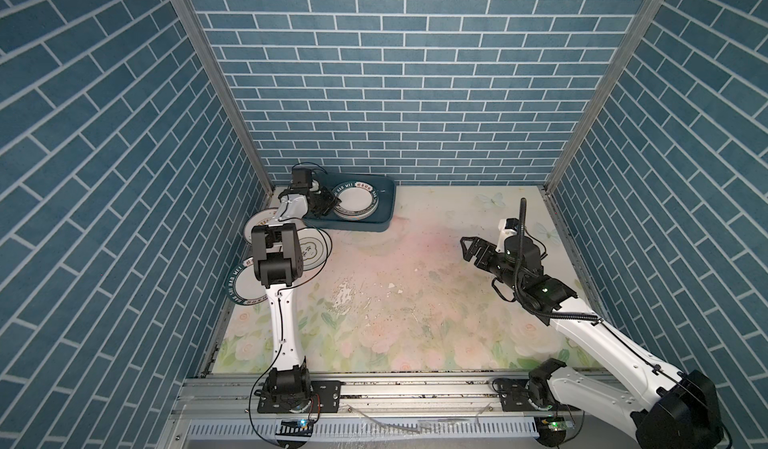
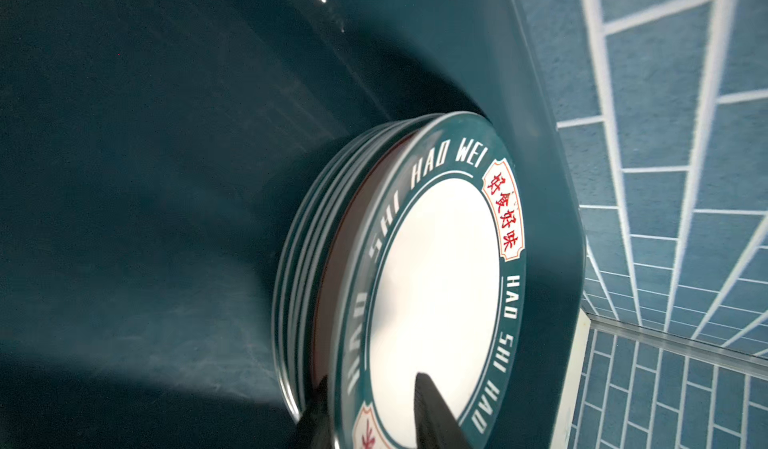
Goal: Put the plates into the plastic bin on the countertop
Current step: 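Lower the lettered plate against the stack in the bin and open the left gripper, then withdraw the left gripper from the bin toward the white quatrefoil-print plate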
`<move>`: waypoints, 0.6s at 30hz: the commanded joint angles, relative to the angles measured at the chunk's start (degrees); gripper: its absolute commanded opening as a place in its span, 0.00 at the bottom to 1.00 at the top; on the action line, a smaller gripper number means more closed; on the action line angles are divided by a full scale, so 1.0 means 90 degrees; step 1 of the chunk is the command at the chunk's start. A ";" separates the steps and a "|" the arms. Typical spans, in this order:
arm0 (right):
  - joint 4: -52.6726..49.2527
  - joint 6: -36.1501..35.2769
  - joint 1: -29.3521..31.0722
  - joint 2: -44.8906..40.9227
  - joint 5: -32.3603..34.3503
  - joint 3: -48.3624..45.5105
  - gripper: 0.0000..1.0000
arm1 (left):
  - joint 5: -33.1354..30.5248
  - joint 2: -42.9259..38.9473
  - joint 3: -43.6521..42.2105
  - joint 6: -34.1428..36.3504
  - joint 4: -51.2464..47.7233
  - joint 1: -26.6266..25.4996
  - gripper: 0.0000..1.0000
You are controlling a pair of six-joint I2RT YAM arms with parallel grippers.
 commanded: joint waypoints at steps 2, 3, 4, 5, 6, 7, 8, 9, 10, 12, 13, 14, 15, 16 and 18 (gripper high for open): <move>-0.0077 -0.0032 -0.0054 0.0022 0.0023 0.0032 0.99 | -0.0114 0.0174 0.0437 0.0389 -0.0584 -0.0019 0.41; -0.0107 -0.0050 -0.0067 0.0056 0.0037 0.0050 0.98 | -0.0119 0.0199 0.0519 0.0426 -0.0668 -0.0012 0.44; -0.0122 -0.0058 -0.0081 0.0090 0.0038 0.0047 0.98 | -0.0131 0.0223 0.0588 0.0483 -0.0758 -0.0018 0.49; -0.0110 -0.0066 -0.0095 0.0109 0.0018 0.0064 0.98 | -0.0153 0.0231 0.0639 0.0551 -0.0838 -0.0025 0.52; -0.0103 -0.0068 -0.0106 0.0140 -0.0006 0.0076 0.98 | -0.0194 0.0236 0.0706 0.0609 -0.0935 -0.0025 0.55; -0.0093 -0.0073 -0.0105 0.0163 -0.0030 0.0086 0.98 | -0.0232 0.0224 0.0731 0.0668 -0.1020 -0.0019 0.57; -0.0076 -0.0077 -0.0106 0.0189 -0.0047 0.0089 0.98 | -0.0283 0.0212 0.0736 0.0689 -0.1068 -0.0024 0.59; -0.0070 -0.0077 -0.0110 0.0214 -0.0056 0.0087 0.98 | -0.0322 0.0180 0.0716 0.0719 -0.1086 -0.0025 0.61; -0.0061 -0.0071 -0.0115 0.0226 -0.0060 0.0086 0.98 | -0.0339 0.0156 0.0703 0.0726 -0.1103 -0.0025 0.61; -0.0071 -0.0058 -0.0115 0.0230 -0.0069 0.0068 0.98 | -0.0406 0.0083 0.0660 0.0766 -0.1135 -0.0025 0.64; -0.0061 -0.0051 -0.0115 0.0220 -0.0070 0.0050 0.98 | -0.0451 0.0031 0.0630 0.0777 -0.1124 -0.0025 0.65; -0.0061 -0.0048 -0.0123 0.0226 -0.0064 0.0052 0.99 | -0.0481 -0.0012 0.0601 0.0786 -0.1110 -0.0020 0.67; -0.0056 -0.0039 -0.0122 0.0219 -0.0061 0.0031 0.99 | -0.0505 -0.0064 0.0573 0.0798 -0.1100 -0.0023 0.68; -0.0061 -0.0038 -0.0125 0.0219 -0.0061 0.0030 0.98 | -0.0515 -0.0117 0.0545 0.0808 -0.1084 -0.0025 0.69; -0.0057 -0.0035 -0.0124 0.0201 -0.0084 0.0018 0.98 | -0.0545 -0.0305 0.0355 0.0793 -0.0958 -0.0025 0.71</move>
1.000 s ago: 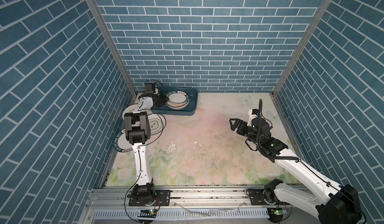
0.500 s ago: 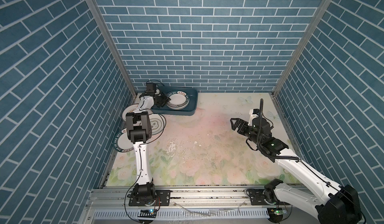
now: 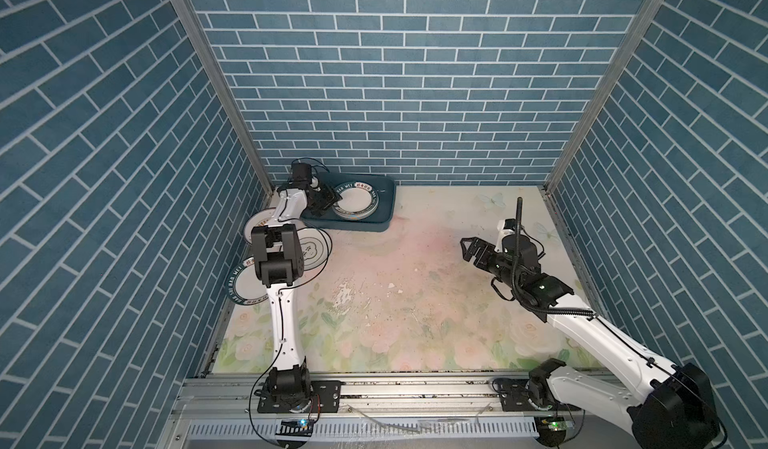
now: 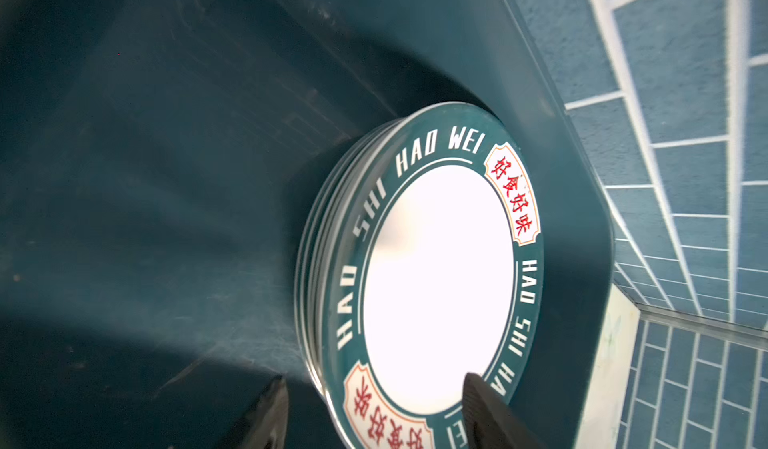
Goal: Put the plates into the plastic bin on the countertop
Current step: 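Withdraw the left gripper from the bin toward the white quatrefoil-print plate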
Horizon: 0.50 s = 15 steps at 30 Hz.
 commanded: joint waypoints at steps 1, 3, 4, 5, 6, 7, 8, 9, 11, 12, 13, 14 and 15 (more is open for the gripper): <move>-0.0039 -0.0031 -0.0033 -0.0017 -0.0072 0.0016 0.98 | -0.0162 -0.0486 -0.0333 0.0114 0.0102 -0.0013 0.71; -0.0036 -0.0026 -0.0023 -0.0051 -0.0144 0.0016 0.99 | -0.0249 -0.0834 -0.0773 0.0087 0.0387 -0.0013 0.73; -0.0038 -0.0027 -0.0028 -0.0071 -0.0169 0.0007 0.99 | -0.0301 -0.1030 -0.0970 0.0077 0.0503 -0.0013 0.74; -0.0032 -0.0017 -0.0028 -0.0103 -0.0207 -0.0005 0.98 | -0.0379 -0.1259 -0.1192 0.0069 0.0623 -0.0008 0.74; -0.0030 0.0003 -0.0028 -0.0136 -0.0240 -0.0023 0.98 | -0.0457 -0.1482 -0.1390 0.0086 0.0716 -0.0005 0.76; -0.0020 0.0004 -0.0026 -0.0170 -0.0286 -0.0034 0.98 | -0.0513 -0.1679 -0.1580 0.0097 0.0794 -0.0001 0.79; -0.0011 0.0013 -0.0028 -0.0221 -0.0330 -0.0057 0.99 | -0.0586 -0.1917 -0.1809 0.0090 0.0884 0.0013 0.81; -0.0015 0.0013 -0.0026 -0.0268 -0.0364 -0.0071 0.98 | -0.0661 -0.2161 -0.2048 0.0095 0.0979 0.0033 0.83; -0.0065 0.0013 -0.0028 -0.0349 -0.0407 -0.0071 0.98 | -0.0809 -0.2629 -0.2575 0.0024 0.1211 0.0100 0.86; -0.0077 0.0013 -0.0027 -0.0398 -0.0450 -0.0070 0.98 | -0.0851 -0.2878 -0.2889 -0.0027 0.1356 0.0138 0.86; -0.0071 0.0030 -0.0027 -0.0436 -0.0505 -0.0078 0.98 | -0.0875 -0.3095 -0.3167 -0.0093 0.1476 0.0188 0.87; -0.0080 0.0058 -0.0025 -0.0493 -0.0552 -0.0087 0.98 | -0.0885 -0.3362 -0.3486 -0.0137 0.1607 0.0241 0.87; -0.0078 0.0097 -0.0028 -0.0554 -0.0609 -0.0121 0.98 | -0.0940 -0.3624 -0.3789 -0.0172 0.1674 0.0292 0.88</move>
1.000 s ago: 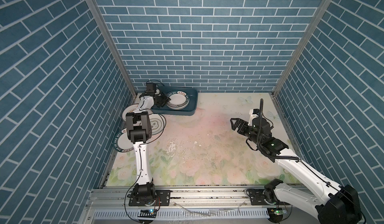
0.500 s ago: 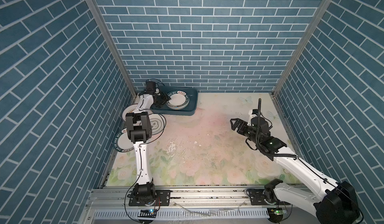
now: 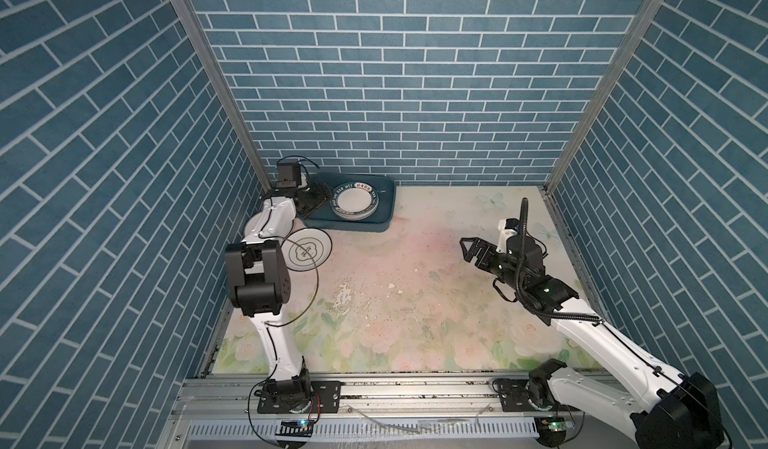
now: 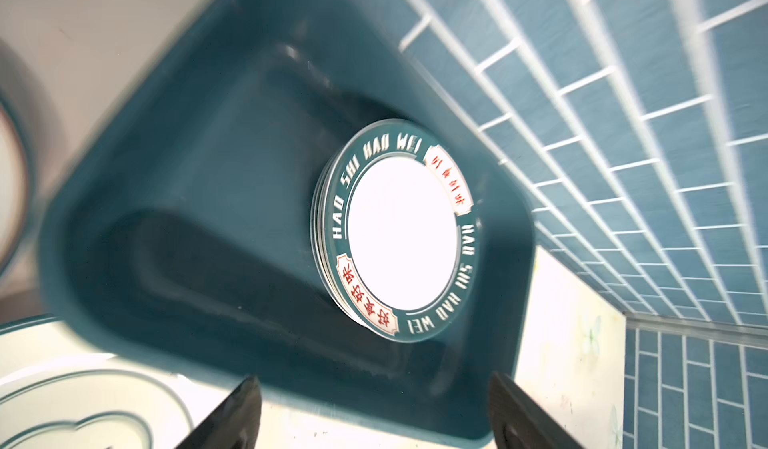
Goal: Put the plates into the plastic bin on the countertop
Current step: 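Withdraw the left gripper from the bin toward the white quatrefoil-print plate, then grip the rim of the white quatrefoil-print plate with the left gripper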
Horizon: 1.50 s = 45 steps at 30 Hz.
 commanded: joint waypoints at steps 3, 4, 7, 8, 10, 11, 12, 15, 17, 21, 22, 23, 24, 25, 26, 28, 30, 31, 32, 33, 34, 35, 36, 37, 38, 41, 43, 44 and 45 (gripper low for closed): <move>-0.0097 0.0185 -0.0012 -0.0428 -0.0337 -0.0222 0.99 | -0.0350 -0.1159 -0.1354 -0.0154 0.0506 0.0316 0.91; -0.0111 0.0203 -0.0013 -0.0495 -0.0347 -0.0252 0.99 | -0.0347 -0.1368 -0.1603 -0.0237 0.0563 0.0380 0.91; -0.0093 0.0268 -0.0005 -0.0661 -0.0485 -0.0323 0.98 | -0.0260 -0.2028 -0.2473 -0.0452 0.0766 0.0595 0.95; -0.0069 0.0291 -0.0005 -0.0705 -0.0527 -0.0344 0.99 | -0.0252 -0.2247 -0.2740 -0.0527 0.0806 0.0654 0.96; -0.0054 0.0377 0.0014 -0.0788 -0.0529 -0.0380 0.98 | -0.0252 -0.2656 -0.3279 -0.0657 0.0930 0.0757 0.97; -0.0030 0.0416 0.0033 -0.0831 -0.0529 -0.0420 0.98 | -0.0262 -0.2878 -0.3612 -0.0753 0.1040 0.0779 0.97; 0.0000 0.0444 0.0052 -0.0870 -0.0529 -0.0457 0.98 | -0.0230 -0.3091 -0.3951 -0.0860 0.1193 0.0795 0.98; 0.0048 0.0545 0.0118 -0.0975 -0.0728 -0.0552 0.99 | -0.0220 -0.3614 -0.4797 -0.1219 0.1484 0.0844 1.00; 0.0053 0.0594 0.0173 -0.1036 -0.0743 -0.0580 0.99 | -0.0199 -0.3842 -0.5235 -0.1441 0.1684 0.0849 0.99; -0.0024 0.0635 0.0323 -0.1168 -0.0709 -0.0592 0.98 | -0.0342 -0.4140 -0.5830 -0.1888 0.1925 0.0877 0.99; -0.0070 0.0638 0.0359 -0.1217 -0.0670 -0.0598 0.99 | -0.0336 -0.4174 -0.6041 -0.1986 0.2046 0.0883 0.99; -0.0109 0.0645 0.0399 -0.1263 -0.0614 -0.0615 0.98 | -0.0335 -0.4213 -0.6167 -0.2088 0.2164 0.0886 0.99; -0.0153 0.0640 0.0431 -0.1320 -0.0607 -0.0625 0.98 | -0.0335 -0.4219 -0.6256 -0.2162 0.2231 0.0897 0.99; -0.0183 0.0655 0.0454 -0.1369 -0.0467 -0.0638 0.98 | -0.0345 -0.4220 -0.6319 -0.2204 0.2281 0.0905 0.99; -0.0205 0.0664 0.0487 -0.1431 -0.0401 -0.0666 0.99 | -0.0339 -0.4210 -0.6399 -0.2255 0.2353 0.0908 0.99; -0.0210 0.0702 0.0514 -0.1509 -0.0321 -0.0721 0.98 | -0.0245 -0.4097 -0.6533 -0.2377 0.2538 0.0936 0.99; -0.0210 0.0751 0.0537 -0.1558 -0.0268 -0.0764 0.99 | -0.0029 -0.3865 -0.6618 -0.2510 0.2802 0.0994 0.99; -0.0210 0.0762 0.0548 -0.1556 -0.0256 -0.0766 0.98 | 0.0029 -0.3745 -0.6660 -0.2583 0.2930 0.1008 0.99; -0.0210 0.0767 0.0561 -0.1554 -0.0246 -0.0773 0.99 | 0.0104 -0.3611 -0.6710 -0.2641 0.3115 0.1025 0.98; -0.0210 0.0777 0.0563 -0.1543 -0.0241 -0.0774 0.98 | 0.0172 -0.3486 -0.6786 -0.2727 0.3320 0.1034 0.97; -0.0210 0.0782 0.0573 -0.1540 -0.0245 -0.0758 0.98 | 0.0208 -0.3386 -0.6834 -0.2806 0.3503 0.1035 0.96; -0.0211 0.0782 0.0582 -0.1529 -0.0245 -0.0765 0.99 | 0.0240 -0.3270 -0.6881 -0.2851 0.3679 0.1044 0.95; -0.0220 0.0792 0.0590 -0.1525 -0.0235 -0.0746 0.98 | 0.0240 -0.3164 -0.6897 -0.2871 0.3793 0.1043 0.94; -0.0229 0.0792 0.0598 -0.1523 -0.0226 -0.0751 0.98 | 0.0234 -0.3064 -0.6912 -0.2880 0.3850 0.1043 0.93; -0.0239 0.0792 0.0612 -0.1529 -0.0202 -0.0739 0.99 | 0.0200 -0.2973 -0.6908 -0.2862 0.3866 0.1045 0.93; -0.0287 0.0800 0.0612 -0.1530 -0.0143 -0.0728 0.98 | 0.0143 -0.2769 -0.7001 -0.2891 0.4110 0.1054 0.88; -0.0288 0.0821 0.0622 -0.1537 -0.0094 -0.0728 0.98 | 0.0102 -0.2648 -0.7050 -0.2919 0.4244 0.1054 0.85; -0.0290 0.0830 0.0621 -0.1531 -0.0076 -0.0731 0.98 | 0.0086 -0.2583 -0.7081 -0.2944 0.4302 0.1054 0.84; -0.0279 0.0839 0.0617 -0.1530 -0.0049 -0.0730 0.98 | 0.0077 -0.2505 -0.7110 -0.2960 0.4381 0.1063 0.82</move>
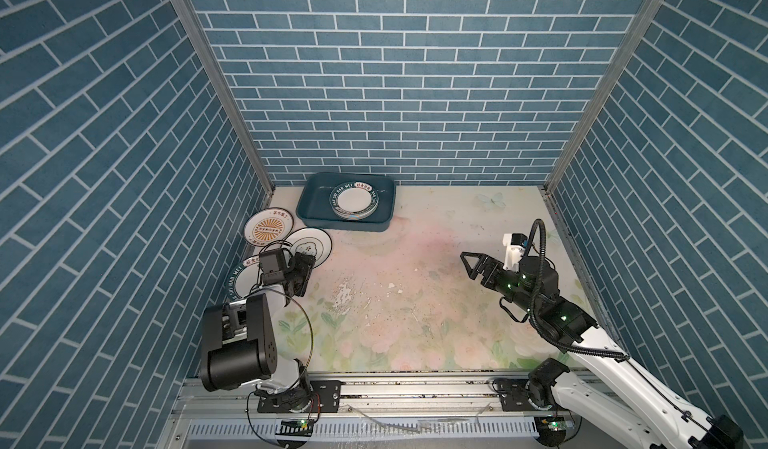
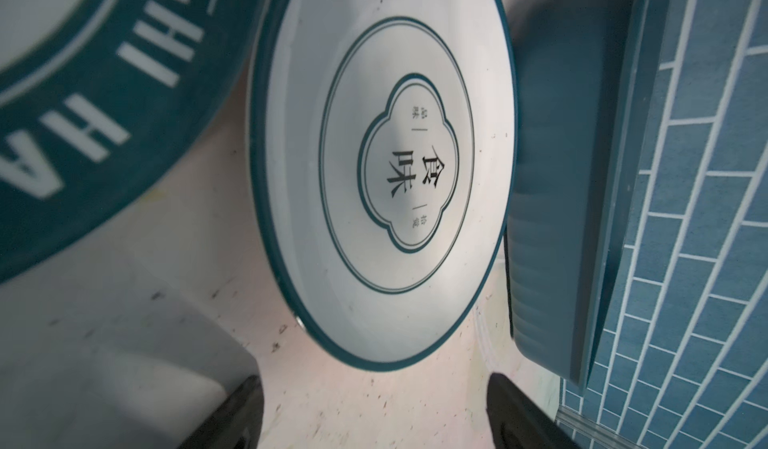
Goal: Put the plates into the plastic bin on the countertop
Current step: 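Grip the rim of the white quatrefoil-print plate with the left gripper, then lift the quatrefoil plate upright and carry it toward the bin with the left gripper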
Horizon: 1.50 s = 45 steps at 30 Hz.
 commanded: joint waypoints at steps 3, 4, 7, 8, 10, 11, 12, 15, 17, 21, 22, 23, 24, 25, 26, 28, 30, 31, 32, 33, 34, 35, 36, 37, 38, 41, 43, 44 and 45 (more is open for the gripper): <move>-0.0037 0.0170 0.0034 -0.0022 0.0251 -0.0011 0.98 | -0.0067 0.0469 -0.0229 -0.0147 0.0540 0.0054 0.76; -0.0037 0.0185 0.0039 -0.0020 0.0287 -0.0013 0.98 | -0.0044 0.0554 -0.0220 -0.0158 0.0609 0.0054 0.74; -0.0067 0.0219 0.0031 -0.0025 0.0406 -0.0006 0.98 | 0.0014 0.0840 -0.0194 -0.0236 0.0848 0.0064 0.61; -0.0085 0.0210 0.0035 -0.0034 0.0423 0.0003 0.98 | 0.0018 0.0934 -0.0191 -0.0267 0.0931 0.0064 0.57; -0.0124 0.0202 0.0039 -0.0041 0.0469 0.0046 0.98 | 0.0013 0.1079 -0.0194 -0.0317 0.1062 0.0064 0.50; -0.0149 0.0190 0.0037 -0.0051 0.0489 0.0063 0.98 | -0.0004 0.1127 -0.0212 -0.0342 0.1112 0.0064 0.47; -0.0168 0.0175 0.0038 -0.0077 0.0514 0.0086 0.98 | -0.0034 0.1166 -0.0227 -0.0367 0.1187 0.0064 0.44; -0.0243 0.0161 0.0038 -0.0109 0.0586 0.0120 0.97 | -0.0039 0.1272 -0.0281 -0.0402 0.1308 0.0063 0.41; -0.0260 0.0169 0.0039 -0.0114 0.0625 0.0122 0.97 | -0.0009 0.1331 -0.0283 -0.0402 0.1327 0.0064 0.35; -0.0230 0.0200 0.0039 -0.0080 0.0632 0.0116 0.97 | -0.0024 0.1375 -0.0330 -0.0402 0.1377 0.0064 0.23; -0.0224 0.0208 0.0039 -0.0068 0.0637 0.0117 0.97 | -0.0027 0.1360 -0.0345 -0.0402 0.1394 0.0070 0.21; -0.0211 0.0209 0.0042 -0.0065 0.0636 0.0126 0.96 | -0.0027 0.1347 -0.0362 -0.0403 0.1399 0.0064 0.17; -0.0207 0.0209 0.0039 -0.0055 0.0637 0.0123 0.96 | -0.0025 0.1316 -0.0378 -0.0534 0.1413 0.0067 0.14; -0.0204 0.0219 0.0044 -0.0054 0.0636 0.0121 0.96 | -0.0027 0.1280 -0.0389 -0.0595 0.1418 0.0067 0.12; -0.0199 0.0212 0.0048 -0.0060 0.0647 0.0122 0.96 | -0.0026 0.1233 -0.0403 -0.0603 0.1406 0.0073 0.09; -0.0204 0.0229 0.0043 -0.0067 0.0656 0.0107 0.96 | -0.0043 0.1105 -0.0415 -0.0550 0.1295 0.0066 0.05; -0.0186 0.0248 0.0048 -0.0080 0.0674 0.0089 0.96 | -0.0104 0.0914 -0.0381 -0.0480 0.0982 0.0064 0.02; -0.0168 0.0248 0.0054 -0.0095 0.0668 0.0079 0.96 | -0.0133 0.0822 -0.0366 -0.0388 0.0862 0.0073 0.01; -0.0157 0.0258 0.0050 -0.0109 0.0676 0.0066 0.96 | -0.0152 0.0712 -0.0377 -0.0267 0.0773 0.0064 0.00; -0.0151 0.0253 0.0049 -0.0128 0.0678 0.0059 0.96 | -0.0173 0.0587 -0.0374 -0.0229 0.0665 0.0066 0.00; -0.0146 0.0267 0.0052 -0.0143 0.0686 0.0049 0.96 | -0.0185 0.0471 -0.0372 -0.0177 0.0540 0.0069 0.00; -0.0136 0.0268 0.0048 -0.0163 0.0686 0.0026 0.96 | -0.0193 0.0321 -0.0361 -0.0119 0.0394 0.0064 0.00; -0.0128 0.0272 0.0049 -0.0172 0.0686 0.0019 0.96 | -0.0210 0.0183 -0.0358 -0.0080 0.0295 0.0064 0.00; -0.0126 0.0278 0.0050 -0.0190 0.0673 0.0002 0.96 | -0.0199 0.0018 -0.0381 -0.0044 0.0142 0.0064 0.00; -0.0119 0.0277 0.0054 -0.0209 0.0671 -0.0013 0.96 | -0.0194 -0.0167 -0.0389 0.0004 0.0038 0.0069 0.00; -0.0118 0.0311 0.0044 -0.0271 0.0716 -0.0058 0.95 | -0.0074 -0.0740 -0.0477 0.0111 -0.0322 0.0064 0.00; -0.0073 0.0320 0.0054 -0.0364 0.0767 -0.0122 0.95 | 0.0031 -0.1245 -0.0567 0.0189 -0.0598 0.0064 0.00; -0.0086 0.0326 0.0049 -0.0416 0.0787 -0.0132 0.95 | 0.0111 -0.1508 -0.0592 0.0223 -0.0768 0.0064 0.00; -0.0101 0.0314 0.0048 -0.0455 0.0806 -0.0145 0.95 | 0.0252 -0.1763 -0.0593 0.0299 -0.0913 0.0064 0.00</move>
